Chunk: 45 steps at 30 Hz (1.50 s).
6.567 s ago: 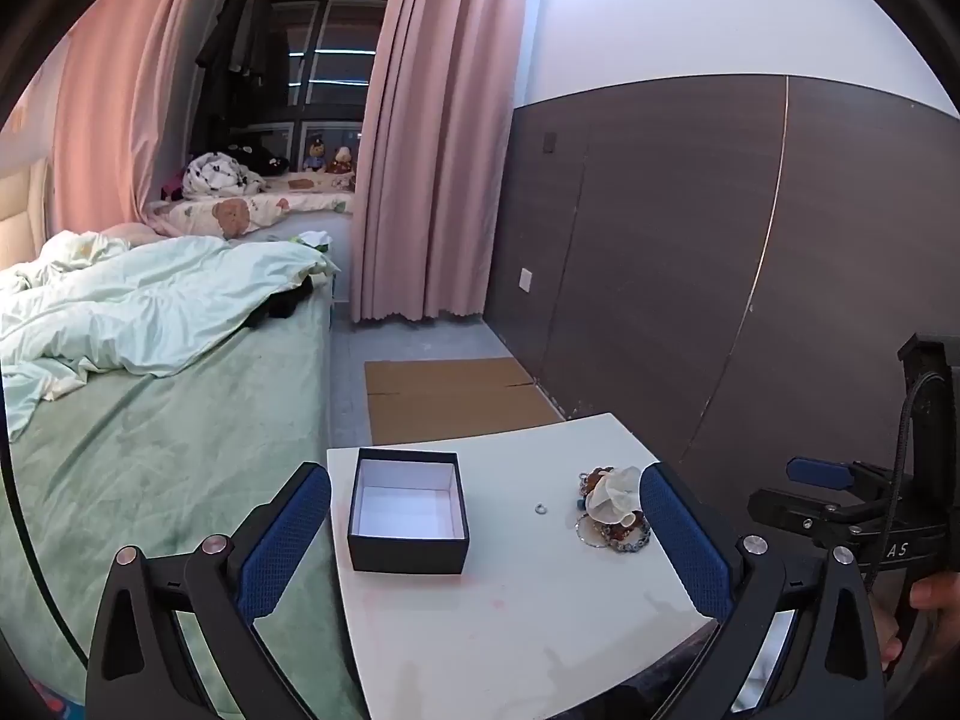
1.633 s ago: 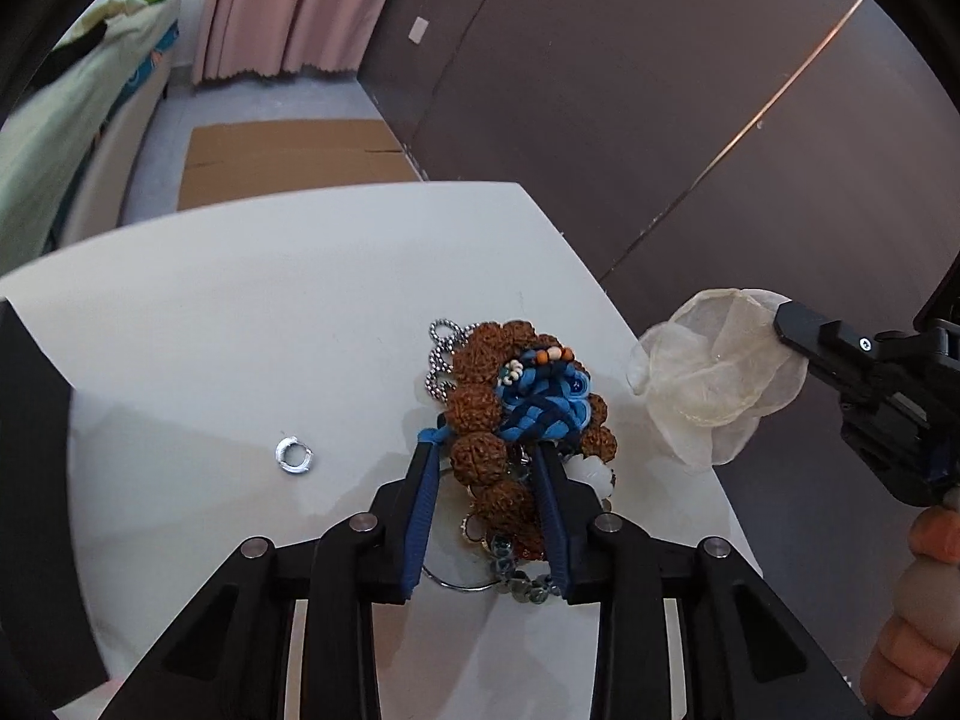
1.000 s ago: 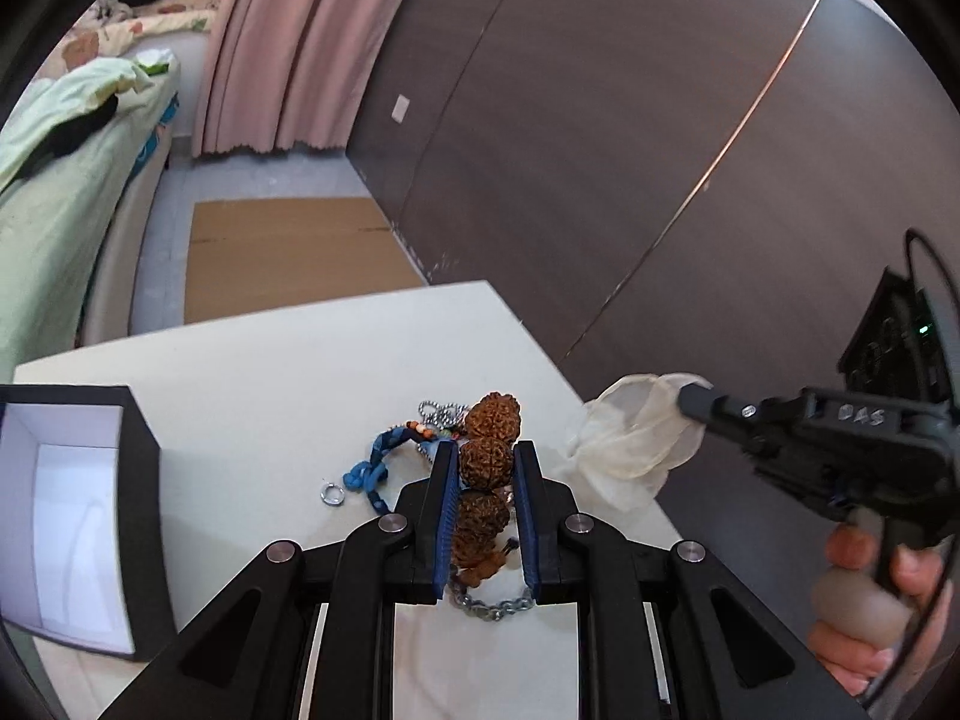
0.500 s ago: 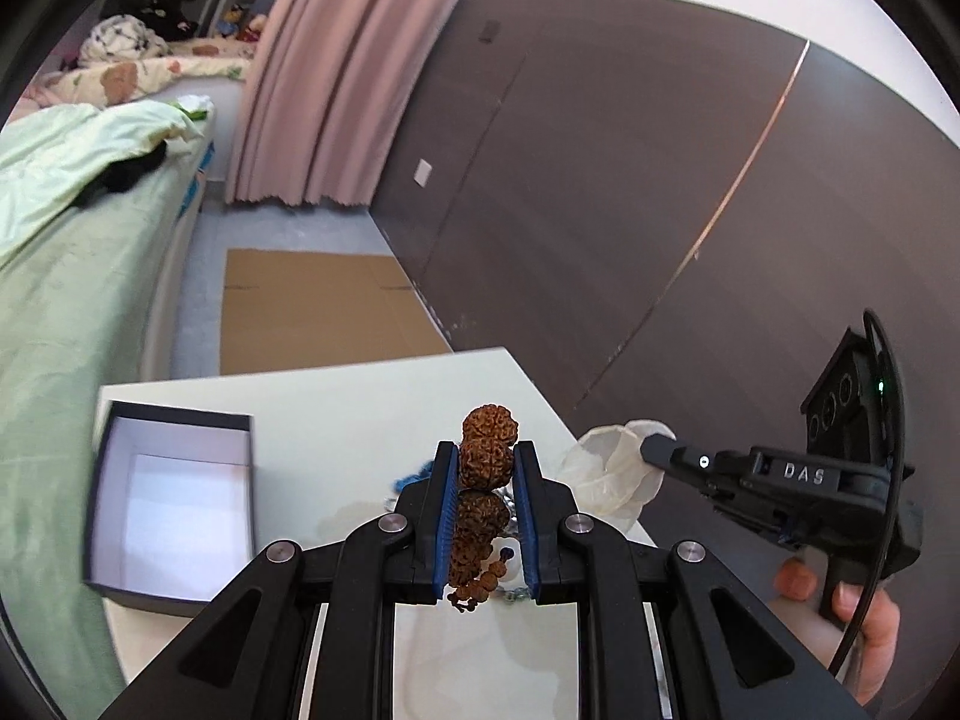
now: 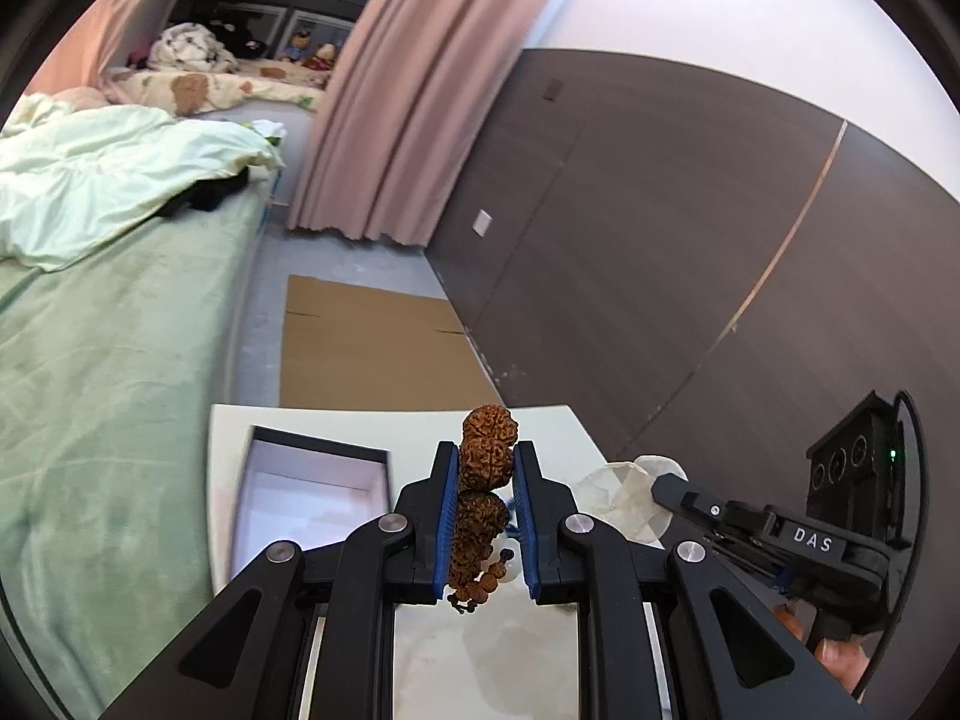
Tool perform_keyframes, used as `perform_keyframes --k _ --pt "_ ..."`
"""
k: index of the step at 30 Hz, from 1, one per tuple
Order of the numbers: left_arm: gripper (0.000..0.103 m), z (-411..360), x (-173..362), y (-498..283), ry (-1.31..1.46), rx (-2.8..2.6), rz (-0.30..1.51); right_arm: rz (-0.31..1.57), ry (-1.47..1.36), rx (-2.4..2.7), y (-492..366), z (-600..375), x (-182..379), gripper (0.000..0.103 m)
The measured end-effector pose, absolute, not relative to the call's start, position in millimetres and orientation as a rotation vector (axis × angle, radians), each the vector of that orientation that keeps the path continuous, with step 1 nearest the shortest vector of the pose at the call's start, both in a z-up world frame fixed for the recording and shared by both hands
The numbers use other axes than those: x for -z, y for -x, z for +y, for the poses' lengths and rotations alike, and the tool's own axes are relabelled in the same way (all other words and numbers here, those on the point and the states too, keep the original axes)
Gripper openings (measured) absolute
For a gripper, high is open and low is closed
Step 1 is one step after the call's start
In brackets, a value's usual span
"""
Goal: Organize jewelry
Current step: 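Carry the bead bracelet toward the black box with the left gripper while the right drops the tissue in, then lower the brown bead bracelet into the black box and open the left gripper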
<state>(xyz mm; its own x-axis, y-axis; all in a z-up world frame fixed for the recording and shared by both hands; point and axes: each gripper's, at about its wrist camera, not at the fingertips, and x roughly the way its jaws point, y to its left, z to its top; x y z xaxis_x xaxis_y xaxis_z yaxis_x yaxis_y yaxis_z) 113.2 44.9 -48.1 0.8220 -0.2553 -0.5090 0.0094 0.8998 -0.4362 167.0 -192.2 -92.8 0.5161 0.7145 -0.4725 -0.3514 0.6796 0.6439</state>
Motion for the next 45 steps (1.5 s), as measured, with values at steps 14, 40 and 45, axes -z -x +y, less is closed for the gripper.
perform_keyframes --k 14,40,45 --pt "0.018 111.5 39.1 -82.8 0.51 0.042 0.558 0.791 -0.41 -0.813 -161.6 -101.4 97.7 0.003" --pt "0.018 132.1 49.3 -88.0 0.59 0.016 0.573 0.984 -0.539 -0.801 -201.6 -65.1 144.5 0.079" --pt "0.019 115.9 62.0 -107.3 0.585 0.046 0.615 0.95 -0.541 -0.739 -200.3 -97.6 129.1 0.08"
